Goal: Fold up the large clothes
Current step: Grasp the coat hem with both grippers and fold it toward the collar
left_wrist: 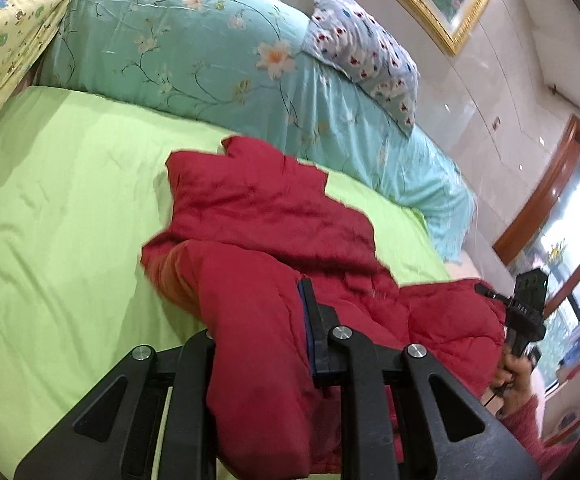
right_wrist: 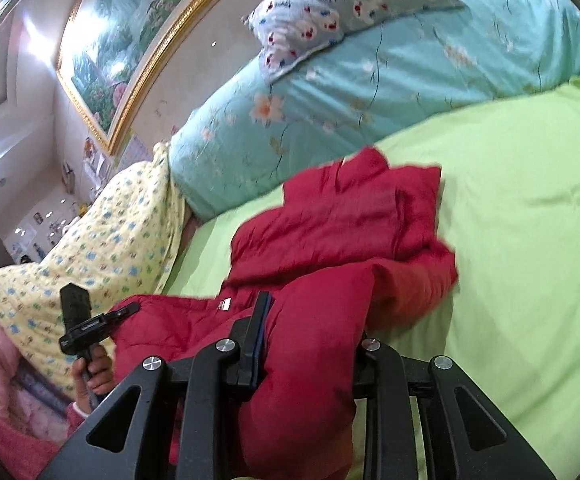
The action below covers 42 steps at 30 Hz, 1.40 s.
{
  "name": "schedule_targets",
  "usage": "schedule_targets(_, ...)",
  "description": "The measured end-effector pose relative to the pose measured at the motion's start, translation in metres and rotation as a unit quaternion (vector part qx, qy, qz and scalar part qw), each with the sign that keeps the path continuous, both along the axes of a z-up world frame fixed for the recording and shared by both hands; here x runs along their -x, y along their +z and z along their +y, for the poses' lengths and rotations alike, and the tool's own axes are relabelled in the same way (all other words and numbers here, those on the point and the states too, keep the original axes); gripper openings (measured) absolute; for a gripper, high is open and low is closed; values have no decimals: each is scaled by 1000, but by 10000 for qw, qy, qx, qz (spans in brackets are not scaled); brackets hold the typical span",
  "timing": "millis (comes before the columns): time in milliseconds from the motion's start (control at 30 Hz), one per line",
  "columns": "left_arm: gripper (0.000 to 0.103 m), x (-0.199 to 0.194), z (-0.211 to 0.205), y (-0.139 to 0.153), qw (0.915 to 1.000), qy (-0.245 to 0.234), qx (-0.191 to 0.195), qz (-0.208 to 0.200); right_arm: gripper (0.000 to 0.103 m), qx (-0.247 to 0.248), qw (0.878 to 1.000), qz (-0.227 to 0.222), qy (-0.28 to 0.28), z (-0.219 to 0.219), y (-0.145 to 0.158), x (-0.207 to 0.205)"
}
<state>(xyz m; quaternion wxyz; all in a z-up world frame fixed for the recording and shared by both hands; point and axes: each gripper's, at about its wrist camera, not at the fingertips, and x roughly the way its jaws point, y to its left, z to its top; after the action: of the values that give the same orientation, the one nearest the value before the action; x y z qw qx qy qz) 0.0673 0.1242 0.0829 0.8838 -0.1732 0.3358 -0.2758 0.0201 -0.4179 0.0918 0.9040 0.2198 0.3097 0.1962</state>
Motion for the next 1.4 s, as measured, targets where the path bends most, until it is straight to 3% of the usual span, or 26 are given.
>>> schedule_targets(167,17,-42,-2,13,9992,336,167,133,25,-2,9993,-95,-374,-7,11,-43)
schedule_targets(500,20,-108,-13,15,9960,772,383,246,27,-414,9950,-84,-901,-22,-1,-107)
schedule_targets(900,21,-199,-26,-17,9870,1372,501,667,30,-1049,9768,248,-1851,-44,-56,-195)
schedule_targets(1033,21,-226,-32,-31,9841,1511,505,788,32,-977,9742,356,-2001,-43,-69,-220)
schedule_targets(1233,22,-261,-34,-60,9749,1811,805,1013,34,-735,9737,410,-2116,-38,-82,-251)
schedule_targets(1400,25,-272,-44,-67,9770,1850,562,894,39,-105,9765,394,-2117,-27,-89,-273)
